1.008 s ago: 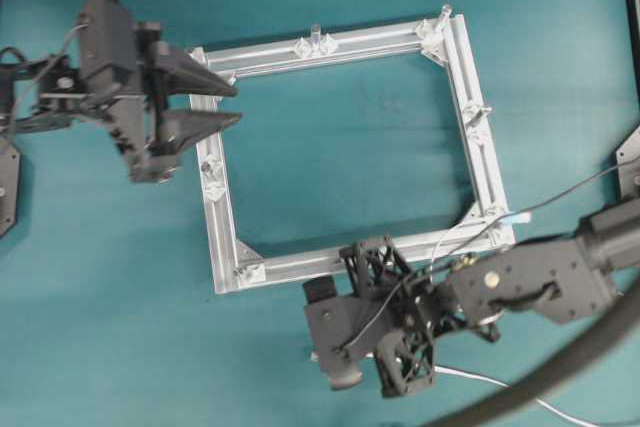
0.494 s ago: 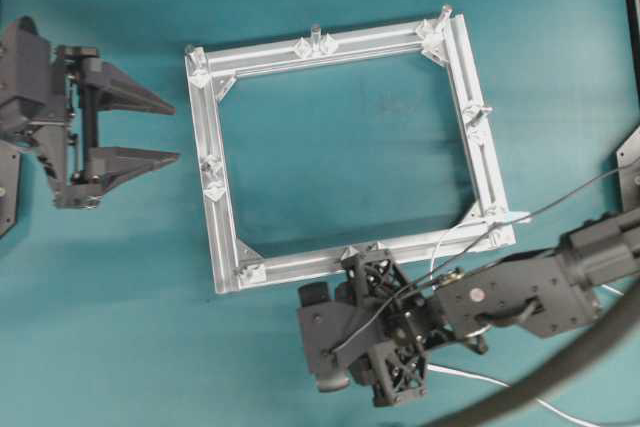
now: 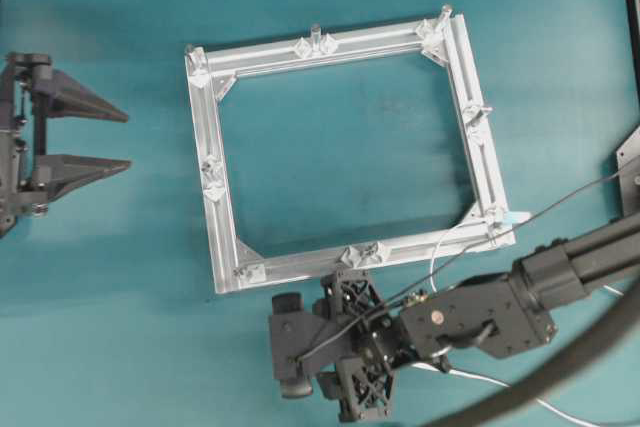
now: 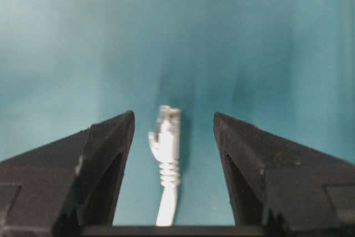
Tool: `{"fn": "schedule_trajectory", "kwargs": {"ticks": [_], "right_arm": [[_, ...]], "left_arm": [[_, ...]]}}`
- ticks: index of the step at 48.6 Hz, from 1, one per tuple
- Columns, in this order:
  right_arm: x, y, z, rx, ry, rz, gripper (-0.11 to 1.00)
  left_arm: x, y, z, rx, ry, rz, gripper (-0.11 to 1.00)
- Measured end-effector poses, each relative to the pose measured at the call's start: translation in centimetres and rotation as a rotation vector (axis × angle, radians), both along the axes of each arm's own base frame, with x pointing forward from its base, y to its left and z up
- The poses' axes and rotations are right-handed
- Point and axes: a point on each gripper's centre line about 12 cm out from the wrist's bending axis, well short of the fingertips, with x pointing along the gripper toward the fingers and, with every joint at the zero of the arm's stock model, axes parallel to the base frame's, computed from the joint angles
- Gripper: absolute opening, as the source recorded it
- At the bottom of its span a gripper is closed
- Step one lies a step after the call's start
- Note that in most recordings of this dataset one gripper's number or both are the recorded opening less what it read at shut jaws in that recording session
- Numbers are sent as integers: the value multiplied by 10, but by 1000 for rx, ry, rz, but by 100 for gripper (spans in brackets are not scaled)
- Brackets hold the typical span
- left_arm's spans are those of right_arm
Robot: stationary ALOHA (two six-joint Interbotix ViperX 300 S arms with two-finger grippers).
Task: Move the cable alternately left and right between 8 pins so it hooks onto each one.
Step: 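Grasp the clear plug end of the white cable with the right gripper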
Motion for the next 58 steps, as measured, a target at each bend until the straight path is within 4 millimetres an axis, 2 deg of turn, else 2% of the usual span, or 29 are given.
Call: {"fn": "schedule_trajectory", "kwargs": {"ticks": [9, 16, 25, 41, 46, 51, 58], "right_arm": [[-7, 2, -6, -25, 61, 4, 53], [-10, 3, -8, -37, 82, 8, 40], [-9, 3, -11, -36, 78, 8, 17], [-13, 1, -15, -21, 52, 8, 17], [-21, -2, -11, -14, 62, -10, 17], [-41, -5, 0, 15, 88, -66, 17], [-64, -16, 33, 86, 92, -211, 17]], "left_arm": [[-17, -2, 2, 2, -25, -7, 76], [-25, -3, 2, 1, -39, -7, 76], [-28, -3, -3, -31, -33, 5, 76], [-29, -3, -6, -59, -26, 15, 76], [-30, -3, -8, -56, -23, 16, 76], [-31, -3, -10, -54, -23, 16, 76], [-32, -3, -11, -55, -20, 16, 76]]}}
